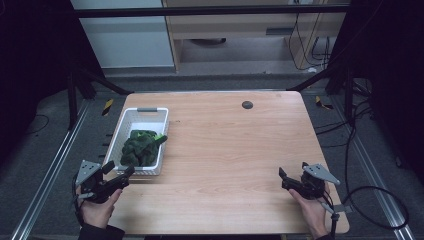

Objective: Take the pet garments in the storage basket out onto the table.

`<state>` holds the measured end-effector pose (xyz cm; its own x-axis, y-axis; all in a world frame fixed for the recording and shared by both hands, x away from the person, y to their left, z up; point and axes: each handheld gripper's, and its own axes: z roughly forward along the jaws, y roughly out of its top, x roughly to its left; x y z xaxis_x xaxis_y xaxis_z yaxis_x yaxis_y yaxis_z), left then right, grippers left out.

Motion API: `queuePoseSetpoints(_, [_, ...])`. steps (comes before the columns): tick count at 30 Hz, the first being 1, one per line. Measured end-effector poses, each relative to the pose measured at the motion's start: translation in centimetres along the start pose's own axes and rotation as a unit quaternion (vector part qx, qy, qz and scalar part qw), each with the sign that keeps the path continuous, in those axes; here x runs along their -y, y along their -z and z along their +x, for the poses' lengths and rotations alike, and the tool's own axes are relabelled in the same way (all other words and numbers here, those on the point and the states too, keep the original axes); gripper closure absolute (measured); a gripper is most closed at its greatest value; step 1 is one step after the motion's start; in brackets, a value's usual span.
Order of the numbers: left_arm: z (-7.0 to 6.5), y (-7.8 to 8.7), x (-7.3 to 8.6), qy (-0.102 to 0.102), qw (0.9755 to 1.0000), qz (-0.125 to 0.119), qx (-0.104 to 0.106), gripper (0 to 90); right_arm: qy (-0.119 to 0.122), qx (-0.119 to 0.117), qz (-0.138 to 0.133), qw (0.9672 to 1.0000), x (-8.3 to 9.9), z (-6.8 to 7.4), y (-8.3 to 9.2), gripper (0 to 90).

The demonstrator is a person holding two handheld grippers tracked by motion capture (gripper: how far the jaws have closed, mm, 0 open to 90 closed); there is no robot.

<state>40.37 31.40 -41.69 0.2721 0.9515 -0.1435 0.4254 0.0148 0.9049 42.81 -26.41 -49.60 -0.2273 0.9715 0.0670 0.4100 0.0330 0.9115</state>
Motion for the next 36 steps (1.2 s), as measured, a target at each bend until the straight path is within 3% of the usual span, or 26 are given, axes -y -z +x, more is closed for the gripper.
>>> queuePoseSetpoints(11, [0.6,0.3,-2.0,-0.006,0.9999,-0.013,-0.003,21.6,0.001,0.001,0.001,1.0000,0.0,-0.1,0.1,10.6])
queuePoseSetpoints(19, [0.8,-0.3,-3.7,-0.014,0.9997,-0.020,-0.003,20.9,0.003,-0.005,0.005,1.0000,0.0,0.1,0.1,10.7])
queuePoseSetpoints(27, [1.1,-1.3,-5.3,-0.028,0.9996,-0.003,-0.001,20.5,0.005,-0.008,0.010,0.9999,0.1,0.1,0.0,10.6])
queuePoseSetpoints(36, [1.3,-2.9,-6.3,-0.053,0.9976,0.045,-0.001,20.0,0.010,-0.011,0.015,0.9998,0.1,0.1,-0.1,10.5])
